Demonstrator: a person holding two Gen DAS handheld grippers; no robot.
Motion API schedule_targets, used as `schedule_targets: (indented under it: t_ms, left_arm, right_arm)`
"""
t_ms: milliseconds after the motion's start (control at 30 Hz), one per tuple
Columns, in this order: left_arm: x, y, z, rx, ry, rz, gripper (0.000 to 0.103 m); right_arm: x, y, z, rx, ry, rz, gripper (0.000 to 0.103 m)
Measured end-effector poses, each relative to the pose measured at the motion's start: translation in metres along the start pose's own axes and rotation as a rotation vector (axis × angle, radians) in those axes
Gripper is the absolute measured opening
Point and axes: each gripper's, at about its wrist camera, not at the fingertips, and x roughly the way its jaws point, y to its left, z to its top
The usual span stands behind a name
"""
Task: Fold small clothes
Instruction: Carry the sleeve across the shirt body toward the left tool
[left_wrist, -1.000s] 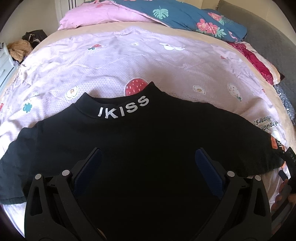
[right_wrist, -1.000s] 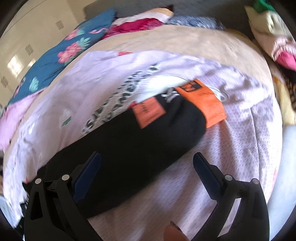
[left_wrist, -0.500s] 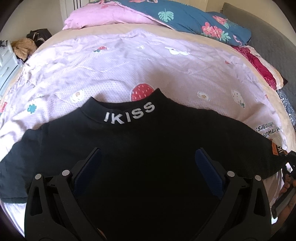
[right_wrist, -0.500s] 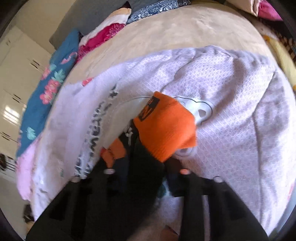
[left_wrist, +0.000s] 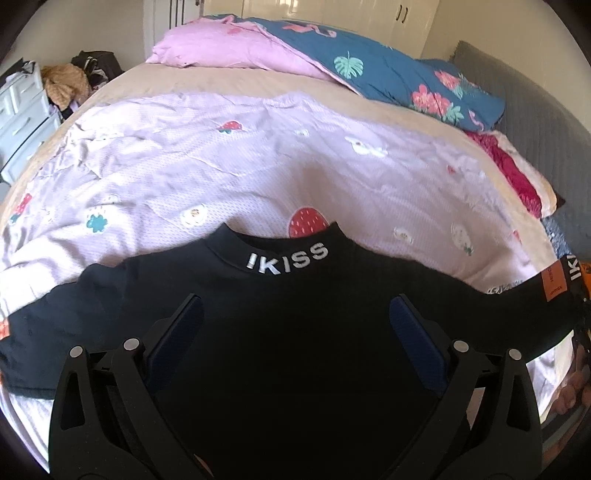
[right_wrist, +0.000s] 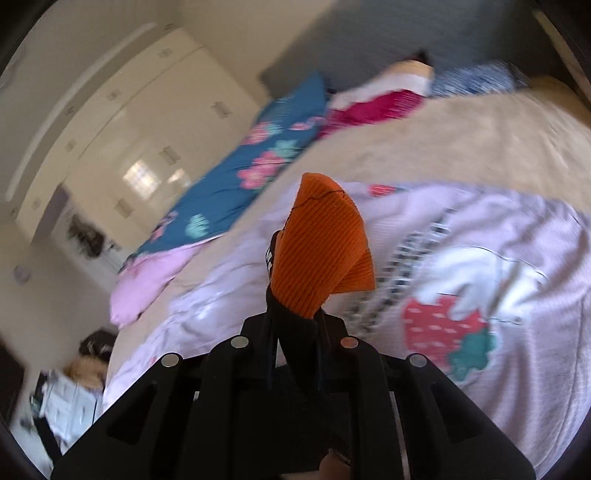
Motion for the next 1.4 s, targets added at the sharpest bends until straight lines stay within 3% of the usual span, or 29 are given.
schedule_targets:
  t_ms: [300, 633, 933, 1100, 1167, 1400]
  left_arm:
    - [-0.021, 0.039, 0.002, -0.064, -0.032, 0.029, 0.094]
    - [-0.027, 0.084, -0.007, -0.170, -0.022, 0.003, 0.094]
    - [-0.016, 0.105, -0.021, -0.247, 0.024, -0.100, 0.094]
    - [-0.008, 0.112, -0.029, -0.277, 0.046, -0.155, 0.094]
    - [-0.003, 0.114, -0.033, -0.297, 0.064, -0.198, 0.094]
    - [0.015, 0.117, -0.042, -0.319, 0.113, -0.246, 0.094]
  right_arm:
    - [-0.002, 0.085, -0.033, -0.211, 0.035, 0.116, 0.015]
    - [0.020, 0.146, -0.096, -0.369, 0.179, 0.245, 0.015]
    - [0.040, 0.169, -0.139, -0.456, 0.295, 0.297, 0.015]
    - [0.058, 0.175, -0.168, -0.467, 0.400, 0.342, 0.015]
    - [0.063, 0.179, -0.182, -0.502, 0.436, 0.337, 0.015]
    - [0.075, 0.184, -0.210, -0.562, 0.529, 0.329, 0.022]
